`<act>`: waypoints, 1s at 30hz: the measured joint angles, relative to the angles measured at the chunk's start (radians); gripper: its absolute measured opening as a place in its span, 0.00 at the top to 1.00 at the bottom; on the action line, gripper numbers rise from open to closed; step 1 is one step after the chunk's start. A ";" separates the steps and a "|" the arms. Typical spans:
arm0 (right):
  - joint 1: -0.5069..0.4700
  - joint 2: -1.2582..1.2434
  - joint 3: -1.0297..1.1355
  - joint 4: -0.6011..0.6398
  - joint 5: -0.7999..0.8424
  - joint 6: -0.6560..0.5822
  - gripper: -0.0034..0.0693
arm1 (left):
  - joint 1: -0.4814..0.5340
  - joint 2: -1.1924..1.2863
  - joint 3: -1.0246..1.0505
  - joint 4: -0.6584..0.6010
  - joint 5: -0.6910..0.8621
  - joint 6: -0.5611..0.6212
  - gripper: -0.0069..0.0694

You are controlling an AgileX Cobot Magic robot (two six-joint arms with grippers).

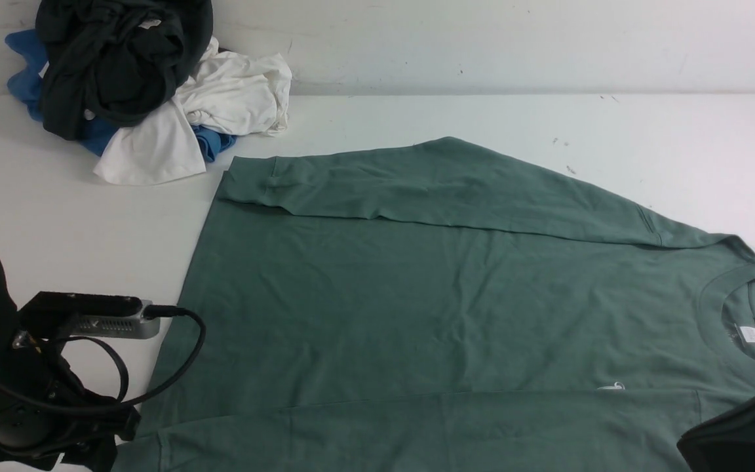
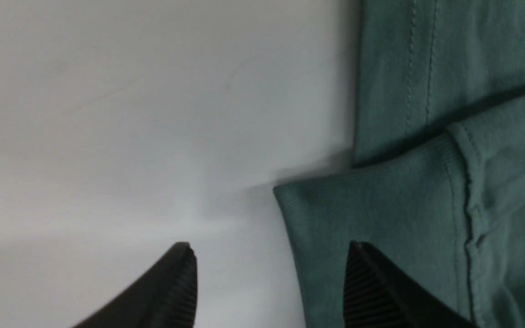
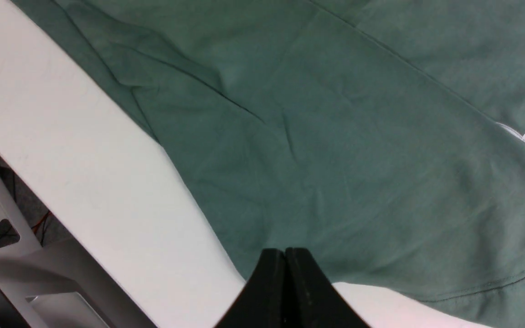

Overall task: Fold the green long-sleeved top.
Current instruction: Use the left arm to clamp the cuff closest to it

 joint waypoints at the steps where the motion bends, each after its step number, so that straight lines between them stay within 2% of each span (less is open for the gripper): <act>1: 0.000 0.000 0.000 0.000 -0.004 0.000 0.97 | 0.000 0.014 0.000 -0.011 -0.007 0.001 0.38; 4: 0.000 0.000 0.000 0.000 -0.008 -0.001 0.97 | 0.000 0.040 0.000 -0.021 -0.024 0.005 0.38; 7: 0.000 0.000 0.000 0.000 -0.015 -0.001 0.97 | 0.000 0.067 -0.002 -0.044 -0.038 0.020 0.44; 11: 0.000 0.000 0.000 0.000 -0.026 -0.002 0.97 | 0.000 0.074 -0.004 -0.098 -0.038 0.075 0.62; 12: 0.000 0.000 0.000 0.000 -0.025 -0.002 0.97 | 0.000 0.074 -0.004 -0.101 -0.038 0.075 0.63; 13: 0.000 0.000 0.000 0.000 -0.025 -0.003 0.97 | 0.000 0.075 -0.004 -0.122 -0.040 0.099 0.73; 15: 0.000 0.000 0.000 0.000 -0.025 -0.004 0.97 | 0.000 0.075 -0.004 -0.130 -0.041 0.111 0.76; 16: 0.000 0.000 0.000 0.000 -0.025 -0.004 0.97 | 0.000 0.075 -0.004 -0.142 -0.043 0.124 0.84; 17: 0.000 0.000 0.000 0.000 -0.025 -0.004 0.97 | 0.000 0.075 -0.004 -0.144 -0.044 0.126 0.86; 30: 0.000 0.000 0.000 0.000 -0.029 -0.004 0.97 | 0.000 -0.137 -0.004 -0.145 0.019 0.142 0.89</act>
